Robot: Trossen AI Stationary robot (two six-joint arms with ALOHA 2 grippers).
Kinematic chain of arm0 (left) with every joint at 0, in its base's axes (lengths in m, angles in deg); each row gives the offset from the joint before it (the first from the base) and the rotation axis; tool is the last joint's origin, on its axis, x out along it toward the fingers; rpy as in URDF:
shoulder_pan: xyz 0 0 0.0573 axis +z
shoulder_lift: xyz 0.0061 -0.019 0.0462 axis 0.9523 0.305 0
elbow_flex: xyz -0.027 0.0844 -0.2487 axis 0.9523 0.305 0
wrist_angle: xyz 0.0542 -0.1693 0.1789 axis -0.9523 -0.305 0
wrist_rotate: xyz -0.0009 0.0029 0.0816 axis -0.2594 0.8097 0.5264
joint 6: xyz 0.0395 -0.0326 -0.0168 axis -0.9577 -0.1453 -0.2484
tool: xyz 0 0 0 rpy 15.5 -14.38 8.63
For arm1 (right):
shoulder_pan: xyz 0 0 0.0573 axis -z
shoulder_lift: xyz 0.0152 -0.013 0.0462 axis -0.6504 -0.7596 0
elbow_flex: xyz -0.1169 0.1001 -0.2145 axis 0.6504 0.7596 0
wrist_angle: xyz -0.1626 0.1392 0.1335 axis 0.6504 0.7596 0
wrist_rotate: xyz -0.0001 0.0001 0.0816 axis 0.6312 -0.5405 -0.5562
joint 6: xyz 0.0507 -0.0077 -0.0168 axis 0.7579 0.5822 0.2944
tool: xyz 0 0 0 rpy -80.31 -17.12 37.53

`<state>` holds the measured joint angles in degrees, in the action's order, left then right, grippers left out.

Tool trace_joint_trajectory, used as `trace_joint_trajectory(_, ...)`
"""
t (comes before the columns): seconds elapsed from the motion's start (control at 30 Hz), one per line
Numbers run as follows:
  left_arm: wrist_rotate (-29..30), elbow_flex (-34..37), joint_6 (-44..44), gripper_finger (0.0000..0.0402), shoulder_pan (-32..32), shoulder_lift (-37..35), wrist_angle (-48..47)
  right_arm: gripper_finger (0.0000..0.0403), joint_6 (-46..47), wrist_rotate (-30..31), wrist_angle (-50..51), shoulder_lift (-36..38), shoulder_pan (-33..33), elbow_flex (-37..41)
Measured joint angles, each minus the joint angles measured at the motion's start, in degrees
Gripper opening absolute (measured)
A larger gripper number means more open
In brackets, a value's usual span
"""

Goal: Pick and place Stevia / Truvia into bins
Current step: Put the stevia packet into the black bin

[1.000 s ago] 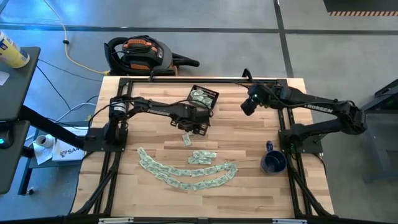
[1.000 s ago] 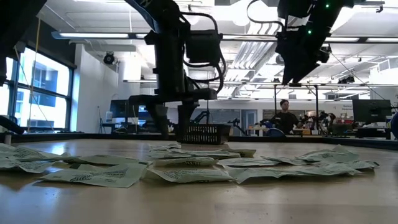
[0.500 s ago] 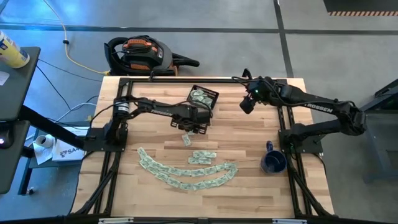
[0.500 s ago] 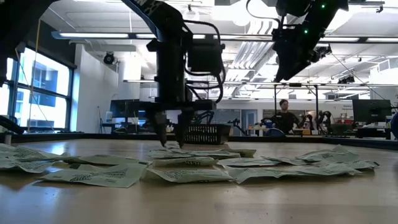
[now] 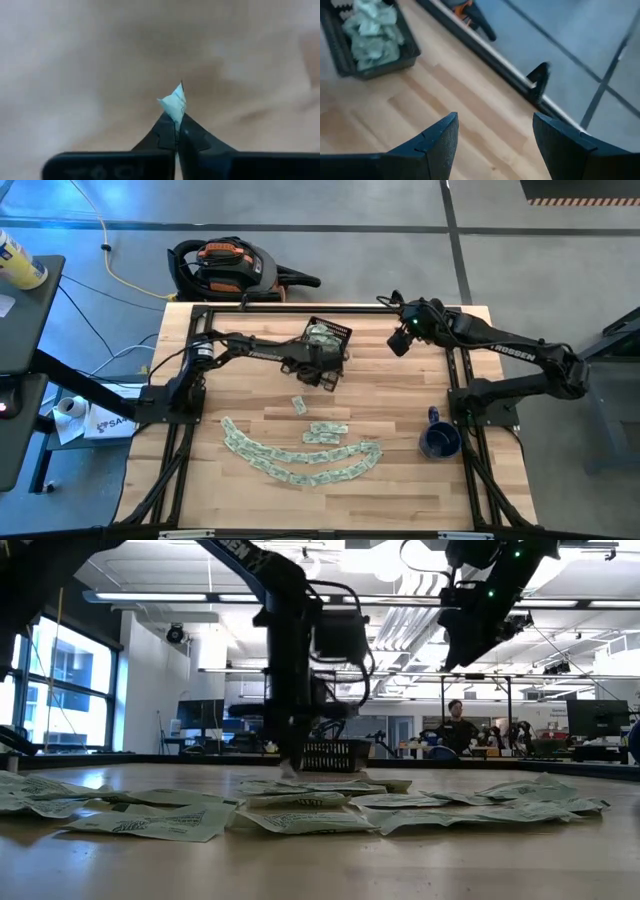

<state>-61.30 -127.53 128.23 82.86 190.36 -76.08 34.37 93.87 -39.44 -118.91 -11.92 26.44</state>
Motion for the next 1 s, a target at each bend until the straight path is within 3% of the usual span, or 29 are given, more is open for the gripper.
trace_joint_trajectory(0.2, 4.54, -13.76, -11.86, 0.0039, 2.77, -0.22, -8.15, 0.0245, 0.41, 5.32, -0.73, 3.26, 0.42, 0.00)
trace_joint_trajectory(0.37, 7.26, -22.19, -22.68, 0.0066, 7.15, -0.55, -3.62, 0.0245, 0.63, 7.85, -0.30, 5.91, 1.50, 0.00)
trace_joint_trajectory(0.57, -0.54, -22.27, -28.48, 0.0032, 12.98, 1.55, 2.56, 0.0245, 3.90, 9.51, 2.50, 6.58, 2.27, 0.00)
trace_joint_trajectory(0.67, -2.59, -22.26, -30.39, 0.0033, 13.72, 3.77, 3.02, 0.0245, 6.53, 9.51, 4.23, 6.48, 2.20, 0.00)
trace_joint_trajectory(0.83, -4.05, -22.24, -34.43, 0.0071, 12.81, 7.81, 5.73, 0.0245, 9.21, 9.63, 6.08, 6.47, 2.20, 0.00)
trace_joint_trajectory(1.0, -9.36, -22.20, -34.43, 0.0066, 12.14, 10.69, 8.84, 0.0245, 9.62, 9.66, 6.31, 6.47, 2.20, 0.00)
